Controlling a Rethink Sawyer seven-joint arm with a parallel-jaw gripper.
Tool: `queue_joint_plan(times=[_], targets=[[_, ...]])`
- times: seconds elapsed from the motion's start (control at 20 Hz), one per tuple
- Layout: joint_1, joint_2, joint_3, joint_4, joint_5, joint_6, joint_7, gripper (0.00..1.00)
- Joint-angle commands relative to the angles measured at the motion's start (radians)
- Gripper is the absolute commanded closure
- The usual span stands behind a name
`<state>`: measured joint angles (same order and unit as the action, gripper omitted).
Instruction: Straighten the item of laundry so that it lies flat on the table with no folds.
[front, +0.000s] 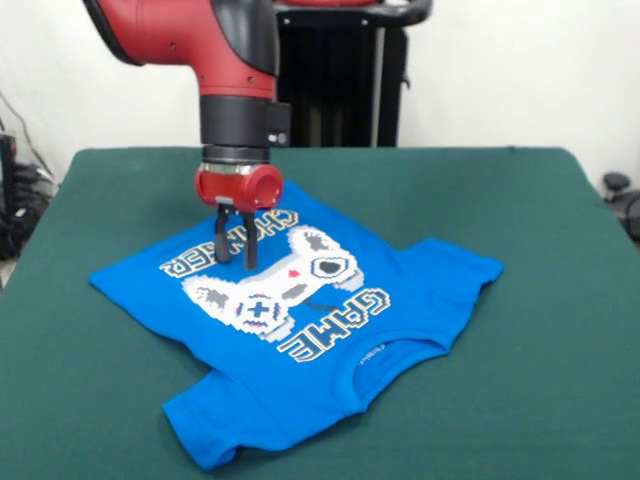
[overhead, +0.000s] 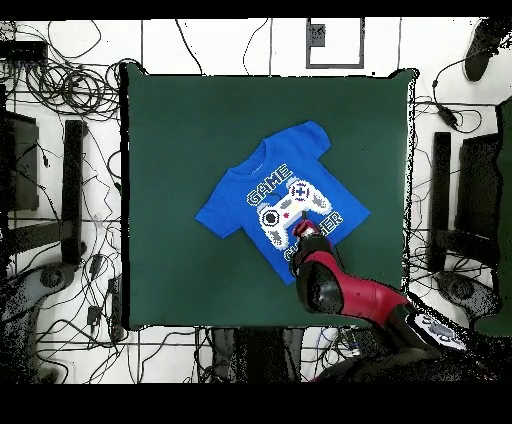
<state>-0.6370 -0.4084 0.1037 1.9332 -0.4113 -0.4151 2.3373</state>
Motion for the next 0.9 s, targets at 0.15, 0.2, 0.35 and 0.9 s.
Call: queue_joint_plan(times=[0.15, 0.2, 0.35, 0.9], targets=[[0.023, 0.189, -0.033, 0.064, -0.021, 0.087, 0.089, 0.00], [0.025, 0.191, -0.035, 0.065, -0.019, 0.082, 0.090, 0.00], [0.029, 0.203, -0.041, 0.066, -0.014, 0.058, 0.094, 0.00], [0.005, 0.253, -0.044, 0.073, -0.026, -0.004, 0.099, 0.00]])
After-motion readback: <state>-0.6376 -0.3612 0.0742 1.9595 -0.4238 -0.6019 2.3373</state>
